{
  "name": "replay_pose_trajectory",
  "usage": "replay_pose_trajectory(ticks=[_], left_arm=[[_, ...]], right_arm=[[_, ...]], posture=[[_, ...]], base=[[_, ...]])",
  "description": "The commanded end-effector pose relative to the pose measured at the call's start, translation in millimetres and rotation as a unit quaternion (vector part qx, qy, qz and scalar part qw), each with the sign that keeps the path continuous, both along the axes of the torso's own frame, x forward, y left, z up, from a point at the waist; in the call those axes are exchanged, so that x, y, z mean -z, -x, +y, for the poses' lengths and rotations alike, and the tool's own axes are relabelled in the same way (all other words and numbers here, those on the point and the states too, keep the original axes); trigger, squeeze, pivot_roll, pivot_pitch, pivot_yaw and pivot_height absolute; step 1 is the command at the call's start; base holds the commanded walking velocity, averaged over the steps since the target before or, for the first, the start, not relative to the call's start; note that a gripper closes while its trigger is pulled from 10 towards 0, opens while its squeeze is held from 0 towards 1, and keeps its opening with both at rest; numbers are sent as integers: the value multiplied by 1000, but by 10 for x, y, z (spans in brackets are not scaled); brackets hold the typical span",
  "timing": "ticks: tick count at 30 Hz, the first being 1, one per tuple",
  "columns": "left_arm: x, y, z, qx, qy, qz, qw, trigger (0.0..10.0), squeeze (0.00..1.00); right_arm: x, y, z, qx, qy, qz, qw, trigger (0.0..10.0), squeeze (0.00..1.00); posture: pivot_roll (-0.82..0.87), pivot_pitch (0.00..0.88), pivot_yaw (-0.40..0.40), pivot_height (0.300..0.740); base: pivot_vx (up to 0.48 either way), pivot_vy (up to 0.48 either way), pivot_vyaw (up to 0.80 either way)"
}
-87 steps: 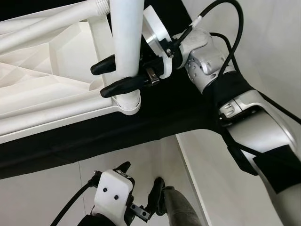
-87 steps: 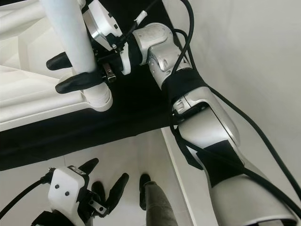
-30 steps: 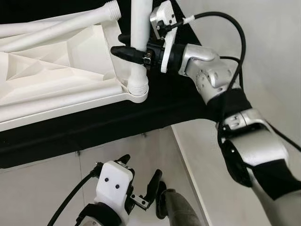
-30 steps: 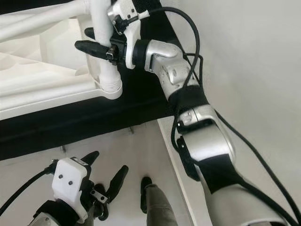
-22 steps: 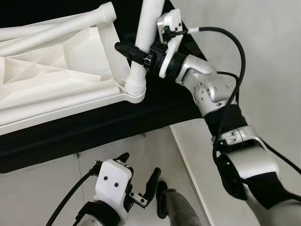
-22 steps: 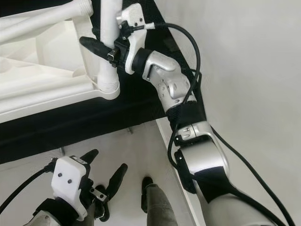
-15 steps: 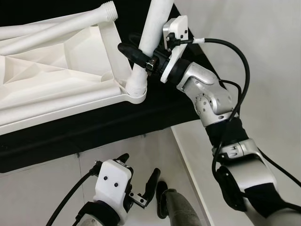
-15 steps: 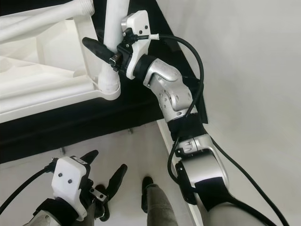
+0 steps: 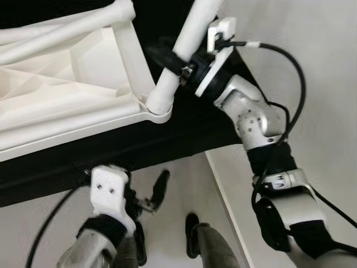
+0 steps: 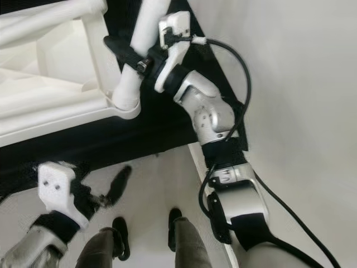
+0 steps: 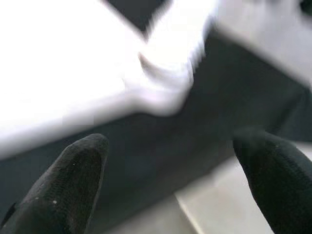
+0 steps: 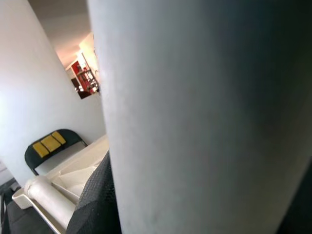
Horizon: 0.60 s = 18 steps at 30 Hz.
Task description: Building children table
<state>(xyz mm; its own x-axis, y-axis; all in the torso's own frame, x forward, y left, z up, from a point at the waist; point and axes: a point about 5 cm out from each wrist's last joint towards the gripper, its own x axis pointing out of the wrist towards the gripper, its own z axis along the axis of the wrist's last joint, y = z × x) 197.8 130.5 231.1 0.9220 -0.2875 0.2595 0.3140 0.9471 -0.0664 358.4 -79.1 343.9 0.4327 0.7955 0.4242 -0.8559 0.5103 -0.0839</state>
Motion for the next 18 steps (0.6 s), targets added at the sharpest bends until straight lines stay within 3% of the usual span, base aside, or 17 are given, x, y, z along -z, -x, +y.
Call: replay_pose_trajectory(ticks=[1,4,8,13,17,18], left_arm=[[-39,-2,43,14,-3,0,1000,10000,0],[-154,-66,76,22,-7,-24,999,10000,0],[-375,-150,126,45,-2,-67,997,10000,0],[-478,-189,124,70,0,-84,994,10000,0],[-560,-227,86,105,10,-87,991,10000,0],[-560,-227,86,105,10,-87,991,10000,0]], right_arm=[[-74,59,-40,5,29,-31,999,10000,0],[-52,65,-69,14,46,-40,998,10000,0],[-147,45,-242,40,11,-35,998,10000,0],[-186,69,-357,42,-9,-26,999,10000,0],[215,186,-238,15,165,-30,986,10000,0],[215,186,-238,15,165,-30,986,10000,0]], posture=[[4,277,-19,740],[3,255,-10,740],[-12,208,9,740],[-22,179,17,740],[-33,156,23,740],[-33,156,23,740]], base=[[0,0,0],[0,0,0],[0,0,0],[0,0,0],[0,0,0],[0,0,0]])
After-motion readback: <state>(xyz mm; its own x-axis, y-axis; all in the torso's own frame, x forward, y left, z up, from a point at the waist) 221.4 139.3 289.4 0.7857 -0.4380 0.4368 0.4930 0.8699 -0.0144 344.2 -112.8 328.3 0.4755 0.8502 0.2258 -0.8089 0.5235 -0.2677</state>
